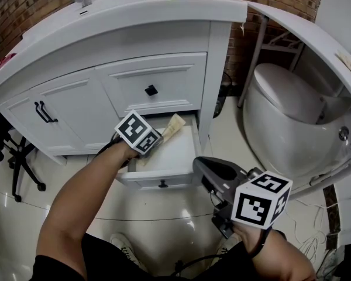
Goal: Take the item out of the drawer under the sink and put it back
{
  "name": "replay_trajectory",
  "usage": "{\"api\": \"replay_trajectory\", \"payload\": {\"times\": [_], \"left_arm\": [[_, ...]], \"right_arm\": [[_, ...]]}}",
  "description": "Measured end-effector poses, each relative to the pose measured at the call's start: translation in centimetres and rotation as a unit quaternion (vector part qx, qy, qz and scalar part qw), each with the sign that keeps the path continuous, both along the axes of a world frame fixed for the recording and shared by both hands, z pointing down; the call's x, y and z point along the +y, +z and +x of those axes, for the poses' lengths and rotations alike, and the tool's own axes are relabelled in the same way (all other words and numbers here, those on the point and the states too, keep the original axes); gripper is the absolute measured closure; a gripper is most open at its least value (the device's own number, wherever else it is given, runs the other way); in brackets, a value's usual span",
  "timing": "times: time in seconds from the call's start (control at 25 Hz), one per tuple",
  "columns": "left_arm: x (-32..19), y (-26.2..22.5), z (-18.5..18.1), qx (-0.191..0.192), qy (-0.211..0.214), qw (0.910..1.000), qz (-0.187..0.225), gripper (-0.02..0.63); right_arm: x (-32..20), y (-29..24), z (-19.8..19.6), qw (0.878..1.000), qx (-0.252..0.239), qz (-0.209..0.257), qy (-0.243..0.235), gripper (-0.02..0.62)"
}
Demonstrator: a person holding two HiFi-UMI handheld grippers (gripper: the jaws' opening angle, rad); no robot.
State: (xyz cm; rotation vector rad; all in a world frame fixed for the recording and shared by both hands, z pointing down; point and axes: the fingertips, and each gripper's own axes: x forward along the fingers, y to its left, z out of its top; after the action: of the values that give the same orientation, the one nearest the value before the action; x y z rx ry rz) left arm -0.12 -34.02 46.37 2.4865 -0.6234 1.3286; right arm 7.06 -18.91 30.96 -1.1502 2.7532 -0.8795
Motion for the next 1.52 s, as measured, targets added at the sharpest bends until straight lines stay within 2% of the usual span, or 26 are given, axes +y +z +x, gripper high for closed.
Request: {"api": "replay_trajectory", "payload": {"times": [0.2, 0.36, 0.48, 0.64, 0.8, 0.96, 1.36, 1.52], "left_arm": [[2.6, -4.3, -1.5, 0.058, -0.01, 0.9979, 0.028, 0.575], [6.0, -7.7, -3.5, 0.13, -0.038, 0.9895, 0.051, 0.575], [7.6, -11.2, -5.5, 0.177, -0.07, 0.9771, 0.095, 0.577], [9.9, -15.6, -8.4, 0.24, -0.106, 0.9554, 0.135, 0.582], [13.3, -18.6, -10.7, 0.306, -0.124, 0.9343, 0.134, 0.586], [16.1, -19.3, -11.9, 0.335, -0.137, 0.924, 0.123, 0.586], [17.5, -17.9, -13.0, 0.351, -0.145, 0.9206, 0.091, 0.586], [17.9, -16.7, -12.0, 0.338, -0.132, 0.9288, 0.074, 0.586]], "right_arm": [[0.0, 0.2, -0.1, 1.0, 0.007, 0.0, -0.001, 0.591], [-0.1, 0.7, -0.4, 1.0, 0.013, -0.005, -0.005, 0.591], [0.0, 0.9, -0.8, 1.0, 0.015, -0.008, -0.01, 0.591], [0.5, 0.7, -1.4, 1.0, 0.011, -0.008, -0.02, 0.591], [0.6, 0.5, -1.7, 1.0, 0.009, -0.003, -0.019, 0.591], [0.7, 0.0, -1.8, 1.0, 0.003, 0.002, -0.017, 0.591], [1.5, -1.3, -1.4, 1.0, -0.003, 0.017, -0.012, 0.591], [1.5, -1.4, -1.2, 1.0, -0.003, 0.019, -0.007, 0.591]]}}
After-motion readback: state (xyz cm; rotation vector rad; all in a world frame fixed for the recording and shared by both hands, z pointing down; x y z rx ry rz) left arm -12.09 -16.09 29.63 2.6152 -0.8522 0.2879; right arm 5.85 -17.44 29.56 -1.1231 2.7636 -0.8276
